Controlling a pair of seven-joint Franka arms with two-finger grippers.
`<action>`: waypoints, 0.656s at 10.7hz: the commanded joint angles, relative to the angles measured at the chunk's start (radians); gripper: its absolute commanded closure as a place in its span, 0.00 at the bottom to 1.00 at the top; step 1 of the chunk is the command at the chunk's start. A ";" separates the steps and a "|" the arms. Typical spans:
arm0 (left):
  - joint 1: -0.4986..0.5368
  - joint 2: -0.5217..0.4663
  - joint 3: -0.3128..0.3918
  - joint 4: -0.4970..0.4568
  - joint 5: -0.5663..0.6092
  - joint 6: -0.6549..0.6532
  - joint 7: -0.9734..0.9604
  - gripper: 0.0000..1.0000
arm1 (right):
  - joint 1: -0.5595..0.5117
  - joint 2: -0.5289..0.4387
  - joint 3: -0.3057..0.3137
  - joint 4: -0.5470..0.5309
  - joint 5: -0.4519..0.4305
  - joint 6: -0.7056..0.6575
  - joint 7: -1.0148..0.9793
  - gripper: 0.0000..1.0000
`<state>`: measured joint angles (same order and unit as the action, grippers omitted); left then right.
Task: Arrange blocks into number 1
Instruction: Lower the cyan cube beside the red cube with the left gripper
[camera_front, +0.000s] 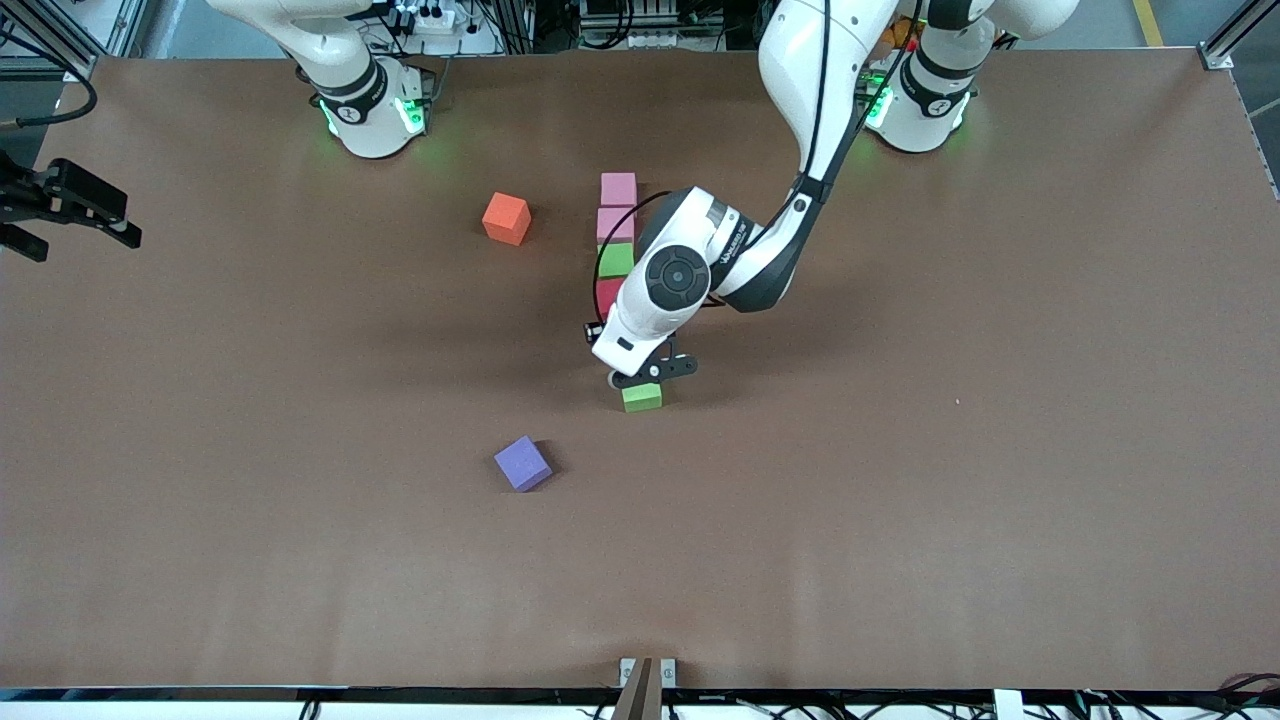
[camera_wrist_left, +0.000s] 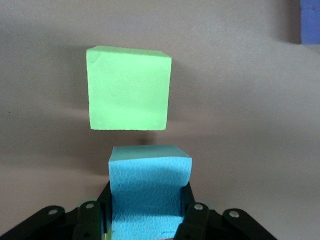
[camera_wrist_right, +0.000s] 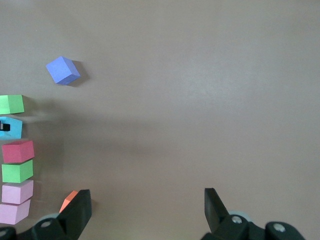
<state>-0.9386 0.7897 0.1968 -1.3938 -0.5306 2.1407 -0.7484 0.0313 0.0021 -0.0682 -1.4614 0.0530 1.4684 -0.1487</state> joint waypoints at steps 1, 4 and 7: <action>-0.025 0.016 0.012 0.002 -0.019 0.030 -0.008 1.00 | -0.030 0.013 0.021 0.027 0.021 -0.008 -0.002 0.00; -0.037 0.016 0.009 0.001 0.006 0.036 0.000 1.00 | -0.037 0.013 0.021 0.024 0.024 -0.007 -0.002 0.00; -0.040 0.017 -0.008 -0.001 0.107 0.036 0.003 1.00 | -0.053 0.013 0.021 0.024 0.027 -0.008 -0.003 0.00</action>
<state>-0.9709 0.8060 0.1941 -1.3939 -0.4783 2.1668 -0.7450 0.0108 0.0040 -0.0681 -1.4614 0.0586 1.4691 -0.1486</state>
